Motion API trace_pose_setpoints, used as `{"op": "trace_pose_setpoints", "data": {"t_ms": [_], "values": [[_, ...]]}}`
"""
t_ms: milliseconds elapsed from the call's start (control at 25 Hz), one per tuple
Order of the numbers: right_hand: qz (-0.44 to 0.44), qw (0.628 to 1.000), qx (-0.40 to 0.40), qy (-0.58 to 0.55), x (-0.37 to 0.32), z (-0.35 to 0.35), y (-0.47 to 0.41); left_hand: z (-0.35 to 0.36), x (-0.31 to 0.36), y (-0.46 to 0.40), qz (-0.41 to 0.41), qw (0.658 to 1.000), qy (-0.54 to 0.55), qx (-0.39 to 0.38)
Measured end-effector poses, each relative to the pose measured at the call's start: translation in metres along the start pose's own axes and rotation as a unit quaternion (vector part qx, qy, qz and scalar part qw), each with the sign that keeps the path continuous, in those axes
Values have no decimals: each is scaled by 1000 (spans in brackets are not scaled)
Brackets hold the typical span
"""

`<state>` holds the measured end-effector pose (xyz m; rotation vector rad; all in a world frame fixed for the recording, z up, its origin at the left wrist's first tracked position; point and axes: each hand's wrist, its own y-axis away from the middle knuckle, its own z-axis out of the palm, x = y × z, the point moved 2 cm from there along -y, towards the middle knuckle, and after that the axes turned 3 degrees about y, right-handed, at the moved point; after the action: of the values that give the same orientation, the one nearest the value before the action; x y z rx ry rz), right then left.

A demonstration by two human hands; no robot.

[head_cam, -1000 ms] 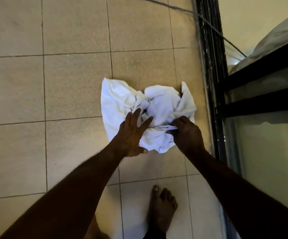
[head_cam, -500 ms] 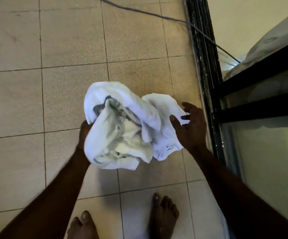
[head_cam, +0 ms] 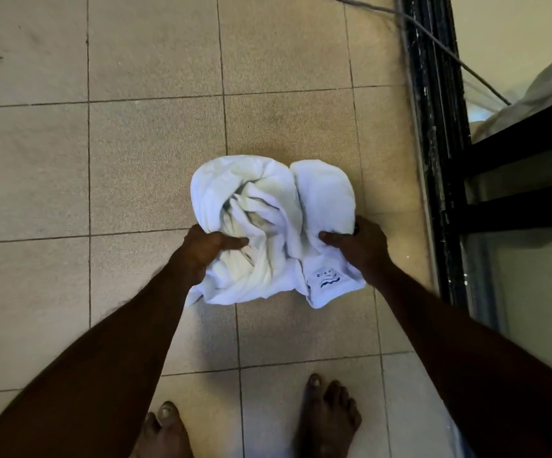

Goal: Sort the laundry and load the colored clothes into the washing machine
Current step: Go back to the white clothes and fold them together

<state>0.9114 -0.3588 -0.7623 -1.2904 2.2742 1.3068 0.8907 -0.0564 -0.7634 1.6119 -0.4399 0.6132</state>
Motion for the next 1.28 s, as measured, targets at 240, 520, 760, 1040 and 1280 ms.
{"op": "trace_pose_setpoints", "data": {"t_ms": [240, 520, 760, 1040, 1280], "values": [[-217, 961, 138, -98, -84, -42, 106, 2, 33, 63, -16, 986, 127, -103], [-201, 912, -119, -338, -152, -87, 194, -13, 85, 187, 13, 946, 282, -160], [-236, 944, -159, -165, -223, -100, 229, -22, 136, 276, 21, 861, 472, -191], [-293, 898, -290, -155, -311, -123, 288, -46, 207, 352, 119, 873, 455, -127], [-331, 865, -322, -196, -377, -119, 356, -114, 239, 423, 246, 905, 342, -50]]}}
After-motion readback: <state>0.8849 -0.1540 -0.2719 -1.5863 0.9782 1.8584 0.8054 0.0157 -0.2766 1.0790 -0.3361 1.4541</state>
